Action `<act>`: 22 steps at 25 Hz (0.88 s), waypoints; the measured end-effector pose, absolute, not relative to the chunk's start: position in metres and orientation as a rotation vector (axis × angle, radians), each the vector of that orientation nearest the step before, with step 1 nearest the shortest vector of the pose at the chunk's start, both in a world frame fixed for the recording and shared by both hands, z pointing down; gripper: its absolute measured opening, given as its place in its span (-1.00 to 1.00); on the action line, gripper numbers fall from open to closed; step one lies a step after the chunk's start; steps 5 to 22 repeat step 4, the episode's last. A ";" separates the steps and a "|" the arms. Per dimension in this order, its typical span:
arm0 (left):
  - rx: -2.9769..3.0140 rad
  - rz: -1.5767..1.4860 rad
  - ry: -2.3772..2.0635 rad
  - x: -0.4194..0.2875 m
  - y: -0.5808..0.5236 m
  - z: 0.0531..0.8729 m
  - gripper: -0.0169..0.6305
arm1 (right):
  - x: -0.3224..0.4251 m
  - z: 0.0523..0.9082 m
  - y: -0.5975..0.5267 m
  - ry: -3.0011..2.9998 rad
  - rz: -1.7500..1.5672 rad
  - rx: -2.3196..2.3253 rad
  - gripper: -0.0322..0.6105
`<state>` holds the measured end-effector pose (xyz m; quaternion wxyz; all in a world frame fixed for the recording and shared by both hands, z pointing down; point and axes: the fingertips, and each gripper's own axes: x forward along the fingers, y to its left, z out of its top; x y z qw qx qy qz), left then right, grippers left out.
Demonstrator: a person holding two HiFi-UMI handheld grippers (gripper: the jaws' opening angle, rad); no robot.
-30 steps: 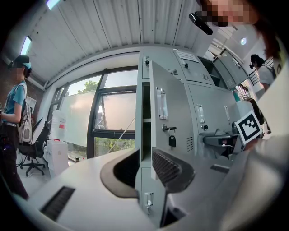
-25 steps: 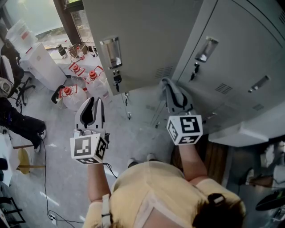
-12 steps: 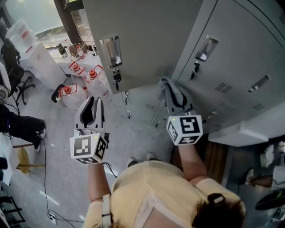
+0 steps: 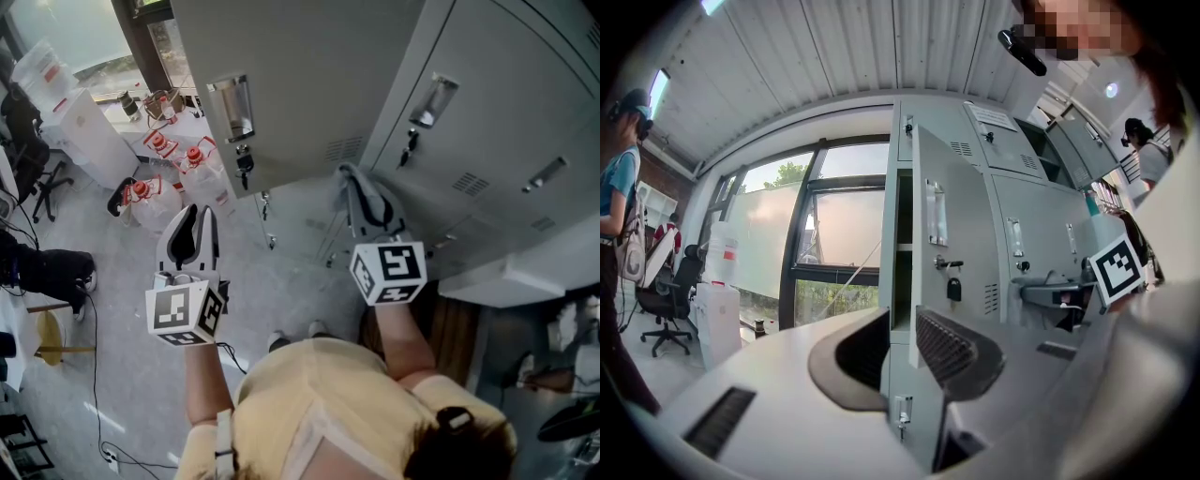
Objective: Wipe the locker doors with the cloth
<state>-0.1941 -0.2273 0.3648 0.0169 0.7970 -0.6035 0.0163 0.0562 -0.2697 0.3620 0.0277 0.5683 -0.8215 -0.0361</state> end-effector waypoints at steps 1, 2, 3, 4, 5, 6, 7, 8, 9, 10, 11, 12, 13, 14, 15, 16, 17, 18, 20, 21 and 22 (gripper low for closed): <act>2.477 0.038 -1.862 -0.194 -0.227 0.365 -0.68 | 0.056 0.362 -0.270 -2.536 -0.110 1.755 -0.85; 2.477 0.026 -1.849 -0.193 -0.227 0.365 -0.68 | 0.056 0.362 -0.269 -2.536 -0.109 1.756 -0.85; 2.476 0.015 -1.838 -0.193 -0.227 0.365 -0.68 | 0.056 0.362 -0.269 -2.536 -0.108 1.756 -0.85; 2.476 0.004 -1.827 -0.192 -0.227 0.365 -0.67 | 0.056 0.362 -0.269 -2.536 -0.107 1.756 -0.85; 2.476 0.004 -1.827 -0.192 -0.227 0.365 -0.67 | 0.056 0.362 -0.269 -2.536 -0.107 1.756 -0.85; 2.476 0.004 -1.827 -0.192 -0.227 0.365 -0.67 | 0.056 0.362 -0.269 -2.536 -0.107 1.756 -0.85; 2.476 0.004 -1.827 -0.192 -0.227 0.365 -0.67 | 0.056 0.362 -0.269 -2.536 -0.107 1.756 -0.85; 2.476 0.004 -1.827 -0.192 -0.227 0.365 -0.67 | 0.056 0.362 -0.269 -2.536 -0.107 1.756 -0.85; 2.476 0.004 -1.827 -0.192 -0.227 0.365 -0.67 | 0.056 0.362 -0.269 -2.536 -0.107 1.756 -0.85; 2.476 0.004 -1.827 -0.192 -0.227 0.365 -0.67 | 0.056 0.362 -0.269 -2.536 -0.107 1.756 -0.85; 2.476 0.004 -1.827 -0.192 -0.227 0.365 -0.67 | 0.056 0.362 -0.269 -2.536 -0.107 1.756 -0.85; 2.476 0.004 -1.827 -0.192 -0.227 0.365 -0.67 | 0.056 0.362 -0.269 -2.536 -0.107 1.756 -0.85; 2.476 0.004 -1.827 -0.192 -0.227 0.365 -0.67 | 0.056 0.362 -0.269 -2.536 -0.107 1.756 -0.85; 2.476 0.004 -1.827 -0.192 -0.227 0.365 -0.67 | 0.056 0.362 -0.269 -2.536 -0.107 1.756 -0.85; 2.476 0.004 -1.827 -0.192 -0.227 0.365 -0.67 | 0.056 0.362 -0.269 -2.536 -0.107 1.756 -0.85; 2.476 0.004 -1.827 -0.192 -0.227 0.365 -0.67 | 0.056 0.362 -0.269 -2.536 -0.107 1.756 -0.85; 2.476 0.004 -1.827 -0.192 -0.227 0.365 -0.67 | 0.056 0.362 -0.269 -2.536 -0.107 1.756 -0.85; 2.476 0.004 -1.827 -0.192 -0.227 0.365 -0.67 | 0.056 0.362 -0.269 -2.536 -0.107 1.756 -0.85; 2.476 0.004 -1.827 -0.192 -0.227 0.365 -0.67 | 0.056 0.362 -0.269 -2.536 -0.107 1.756 -0.85; 2.476 0.004 -1.827 -0.192 -0.227 0.365 -0.67 | 0.056 0.362 -0.269 -2.536 -0.107 1.756 -0.85; 2.476 0.004 -1.827 -0.192 -0.227 0.365 -0.67 | 0.056 0.362 -0.269 -2.536 -0.107 1.756 -0.85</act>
